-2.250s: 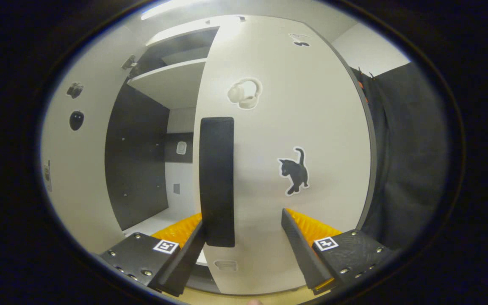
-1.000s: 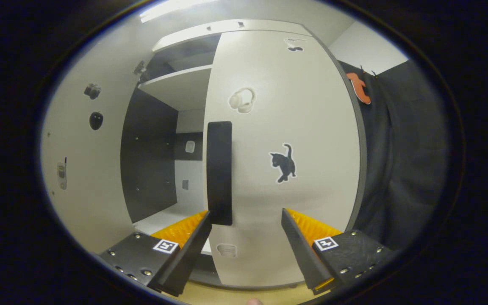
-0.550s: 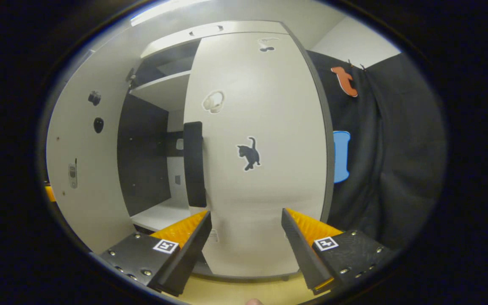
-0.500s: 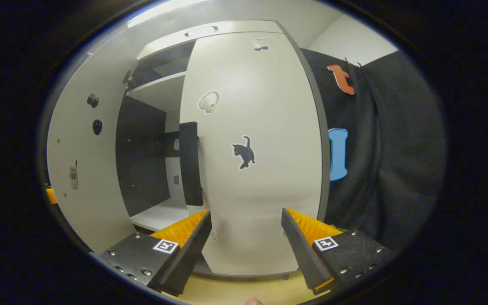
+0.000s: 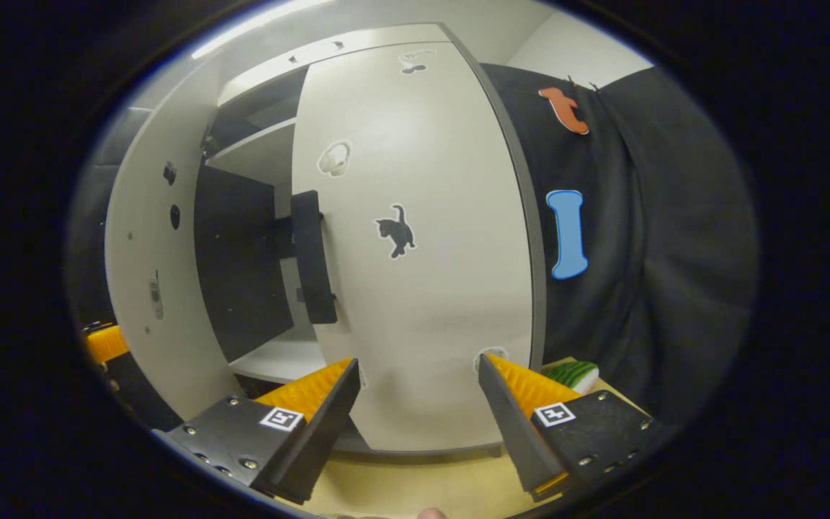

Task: Grasp the bottle in the cabinet with the left hand and place it on the coaster, then close the right door with the right hand and the left door with the left hand.

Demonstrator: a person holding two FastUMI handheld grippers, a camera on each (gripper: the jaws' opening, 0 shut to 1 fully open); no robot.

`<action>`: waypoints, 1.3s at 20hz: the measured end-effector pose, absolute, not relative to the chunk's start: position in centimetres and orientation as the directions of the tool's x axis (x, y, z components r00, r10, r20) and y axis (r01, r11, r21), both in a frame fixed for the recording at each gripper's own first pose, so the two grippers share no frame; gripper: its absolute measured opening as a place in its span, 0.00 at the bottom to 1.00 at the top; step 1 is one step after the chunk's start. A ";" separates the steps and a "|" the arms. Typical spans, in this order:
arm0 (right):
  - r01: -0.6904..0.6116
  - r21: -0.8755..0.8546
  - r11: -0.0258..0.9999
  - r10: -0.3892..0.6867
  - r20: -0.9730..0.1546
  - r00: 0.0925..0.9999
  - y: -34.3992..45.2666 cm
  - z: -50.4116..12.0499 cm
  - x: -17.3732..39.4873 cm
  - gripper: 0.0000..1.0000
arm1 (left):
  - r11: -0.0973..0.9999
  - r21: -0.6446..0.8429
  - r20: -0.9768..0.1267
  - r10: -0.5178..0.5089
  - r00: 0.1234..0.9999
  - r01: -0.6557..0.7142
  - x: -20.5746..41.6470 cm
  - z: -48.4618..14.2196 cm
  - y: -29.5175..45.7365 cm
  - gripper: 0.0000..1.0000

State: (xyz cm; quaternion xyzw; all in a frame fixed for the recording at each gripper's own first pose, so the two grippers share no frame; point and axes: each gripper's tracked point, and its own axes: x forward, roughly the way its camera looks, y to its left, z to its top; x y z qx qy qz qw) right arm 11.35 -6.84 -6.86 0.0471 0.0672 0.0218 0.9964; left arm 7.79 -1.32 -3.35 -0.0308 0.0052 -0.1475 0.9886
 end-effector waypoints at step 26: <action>-0.009 0.121 0.993 0.034 -0.203 0.979 -9.5 -8.8 5.7 1.00 | 0.995 -0.073 -0.022 -0.066 0.998 0.065 20.9 -5.3 -9.1 0.99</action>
